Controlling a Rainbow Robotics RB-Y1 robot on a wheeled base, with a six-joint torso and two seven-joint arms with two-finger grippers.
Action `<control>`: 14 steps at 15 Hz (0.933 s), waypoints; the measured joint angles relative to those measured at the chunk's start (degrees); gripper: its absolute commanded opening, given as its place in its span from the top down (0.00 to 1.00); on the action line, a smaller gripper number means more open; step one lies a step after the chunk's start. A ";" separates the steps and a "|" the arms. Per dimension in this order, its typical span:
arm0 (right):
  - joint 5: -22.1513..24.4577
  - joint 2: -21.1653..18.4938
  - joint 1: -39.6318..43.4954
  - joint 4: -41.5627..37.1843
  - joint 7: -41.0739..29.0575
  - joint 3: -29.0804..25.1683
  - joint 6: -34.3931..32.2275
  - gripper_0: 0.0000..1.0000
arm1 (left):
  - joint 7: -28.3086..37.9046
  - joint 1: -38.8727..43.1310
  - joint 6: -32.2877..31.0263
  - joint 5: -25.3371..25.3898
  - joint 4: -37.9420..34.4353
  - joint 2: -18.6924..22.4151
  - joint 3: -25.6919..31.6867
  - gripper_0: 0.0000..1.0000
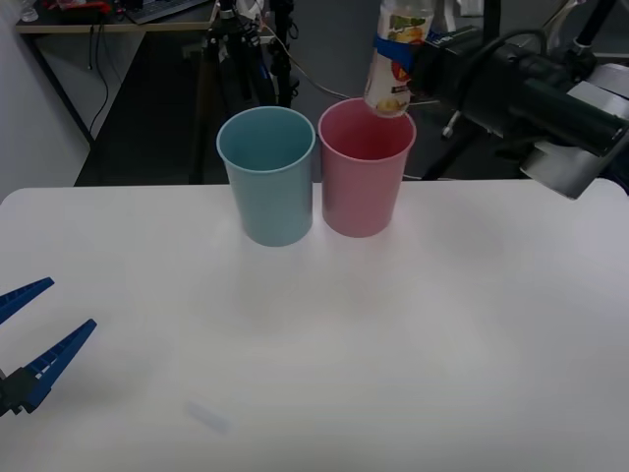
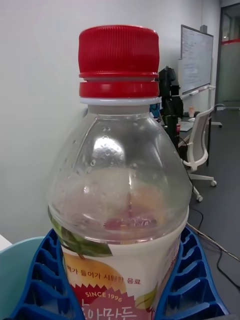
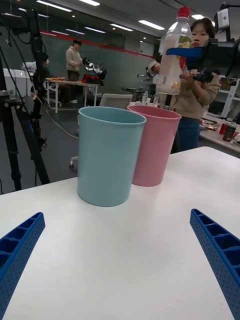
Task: Grasp the object on the table and drop it into the matching bin: aluminum can to the light blue bin, PET bottle to the pink bin.
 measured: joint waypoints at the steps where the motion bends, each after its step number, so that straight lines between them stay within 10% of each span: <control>1: 0.70 0.94 -0.14 0.31 0.03 0.03 0.74 1.00 | 0.00 0.00 0.00 0.00 0.00 0.00 0.00 0.00; 9: 6.20 6.10 -1.48 4.71 0.01 -0.07 2.01 0.95 | 0.00 0.00 0.00 0.00 0.00 0.00 0.00 0.00; 10: 6.55 6.19 -1.43 4.71 -0.05 -0.08 2.07 0.84 | 0.00 0.00 0.00 0.00 0.00 0.00 0.00 0.00; 11: 6.90 6.28 -1.42 4.71 -0.17 -0.08 2.08 0.38 | 0.00 0.00 0.00 0.00 0.00 0.00 0.00 0.00; 12: 7.22 6.40 -1.42 4.71 -0.24 -0.08 2.17 0.14 | 0.00 0.00 0.00 0.00 0.00 0.00 0.00 0.00; 14: 7.66 6.47 -1.42 4.77 -0.40 -0.08 2.38 0.00 | 0.00 0.00 0.00 0.00 0.00 0.00 0.00 0.00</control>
